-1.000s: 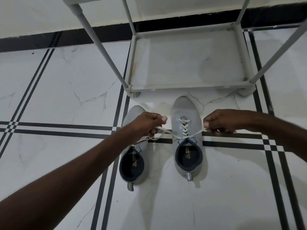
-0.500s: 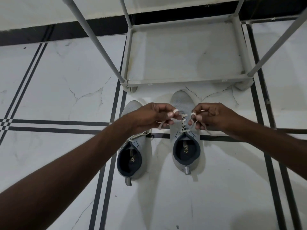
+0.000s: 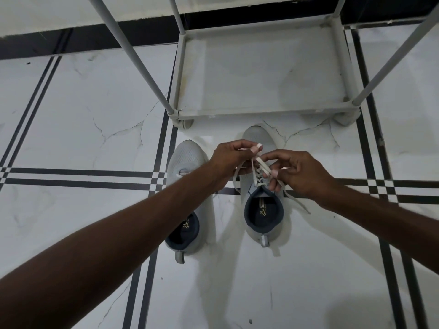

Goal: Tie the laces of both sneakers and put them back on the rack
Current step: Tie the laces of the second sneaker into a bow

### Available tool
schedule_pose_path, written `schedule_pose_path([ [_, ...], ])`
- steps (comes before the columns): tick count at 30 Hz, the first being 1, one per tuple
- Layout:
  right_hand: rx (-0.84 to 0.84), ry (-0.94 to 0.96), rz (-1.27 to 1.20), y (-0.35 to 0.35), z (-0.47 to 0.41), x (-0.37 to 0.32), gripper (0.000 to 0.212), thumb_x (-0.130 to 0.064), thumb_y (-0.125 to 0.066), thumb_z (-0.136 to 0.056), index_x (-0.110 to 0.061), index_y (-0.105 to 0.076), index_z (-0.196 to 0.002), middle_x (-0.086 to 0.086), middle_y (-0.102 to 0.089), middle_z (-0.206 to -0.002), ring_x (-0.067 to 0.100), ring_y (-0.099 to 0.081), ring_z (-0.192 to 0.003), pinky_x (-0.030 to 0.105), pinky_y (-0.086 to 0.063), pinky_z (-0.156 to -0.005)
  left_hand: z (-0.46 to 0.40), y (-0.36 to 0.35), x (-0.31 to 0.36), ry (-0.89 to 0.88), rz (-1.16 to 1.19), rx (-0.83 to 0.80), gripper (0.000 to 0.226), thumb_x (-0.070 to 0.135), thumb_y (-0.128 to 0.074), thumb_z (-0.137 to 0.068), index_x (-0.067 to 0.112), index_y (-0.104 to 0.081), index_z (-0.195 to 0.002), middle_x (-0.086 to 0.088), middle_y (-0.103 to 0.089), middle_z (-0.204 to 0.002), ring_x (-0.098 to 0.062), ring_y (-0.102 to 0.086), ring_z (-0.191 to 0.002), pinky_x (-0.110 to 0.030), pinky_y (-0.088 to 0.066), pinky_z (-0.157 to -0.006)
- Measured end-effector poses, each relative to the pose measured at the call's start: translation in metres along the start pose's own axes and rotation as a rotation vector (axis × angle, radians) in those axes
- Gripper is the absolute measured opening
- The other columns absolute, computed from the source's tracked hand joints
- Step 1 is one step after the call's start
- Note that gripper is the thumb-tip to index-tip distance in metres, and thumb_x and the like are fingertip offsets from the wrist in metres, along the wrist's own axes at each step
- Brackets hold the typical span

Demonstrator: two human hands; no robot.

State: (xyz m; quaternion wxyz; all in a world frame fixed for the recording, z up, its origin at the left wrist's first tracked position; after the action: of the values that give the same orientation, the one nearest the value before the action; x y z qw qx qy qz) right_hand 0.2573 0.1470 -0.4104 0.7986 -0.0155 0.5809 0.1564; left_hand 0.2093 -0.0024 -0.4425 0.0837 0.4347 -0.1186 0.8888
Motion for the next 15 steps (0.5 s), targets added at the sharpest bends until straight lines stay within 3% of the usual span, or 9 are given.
schedule_pose_path([
  [4, 0.086, 0.024, 0.058, 0.001, 0.001, -0.002, 0.036, 0.005, -0.062, -0.088, -0.020, -0.071, -0.112, 0.011, -0.072, -0.072, 0.025, -0.072, -0.057, 0.027, -0.058, -0.057, -0.004, -0.002, -0.019, 0.077, -0.057, -0.027, 0.022, 0.011, -0.059, -0.097, 0.003, -0.069, -0.115, -0.007, -0.068, -0.076, -0.013, -0.062, -0.060, -0.024, -0.055, -0.057],
  [8, 0.117, 0.036, 0.125, 0.003, -0.007, -0.002, 0.032, 0.001, -0.069, -0.085, -0.021, -0.071, -0.109, 0.014, -0.072, -0.067, 0.025, -0.072, -0.054, 0.033, -0.061, -0.058, -0.004, -0.015, -0.029, 0.142, 0.015, -0.179, 0.025, -0.003, -0.049, -0.098, 0.007, -0.066, -0.113, -0.011, -0.060, -0.082, -0.011, -0.051, -0.057, -0.021, -0.050, -0.053],
  [12, 0.071, 0.017, 0.164, 0.003, -0.012, 0.001, 0.031, -0.003, -0.073, -0.083, -0.023, -0.070, -0.107, 0.010, -0.069, -0.060, 0.027, -0.071, -0.051, 0.033, -0.058, -0.051, -0.008, -0.012, -0.029, 0.143, 0.012, -0.177, 0.024, -0.003, -0.054, -0.096, 0.000, -0.058, -0.119, -0.015, -0.062, -0.081, -0.016, -0.057, -0.059, -0.024, -0.055, -0.056],
  [15, 0.035, 0.007, 0.113, 0.004, -0.014, 0.000, 0.030, -0.004, -0.076, -0.081, -0.022, -0.070, -0.104, 0.014, -0.067, -0.061, 0.031, -0.069, -0.051, 0.034, -0.056, -0.049, -0.007, -0.010, -0.033, 0.194, 0.077, -0.187, 0.014, 0.001, -0.057, -0.095, 0.000, -0.067, -0.104, -0.013, -0.065, -0.076, -0.015, -0.063, -0.057, -0.024, -0.057, -0.057],
])
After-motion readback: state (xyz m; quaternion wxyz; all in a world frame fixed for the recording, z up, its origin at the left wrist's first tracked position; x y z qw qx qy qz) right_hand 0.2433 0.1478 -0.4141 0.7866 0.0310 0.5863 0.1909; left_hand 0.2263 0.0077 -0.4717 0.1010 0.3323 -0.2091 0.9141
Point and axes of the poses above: each hand's wrist, its own z-axis away from the middle knuckle, its own y-axis out of the back of the hand, x = y × z, the point moved 7 cm from there along -z, towards the middle knuckle
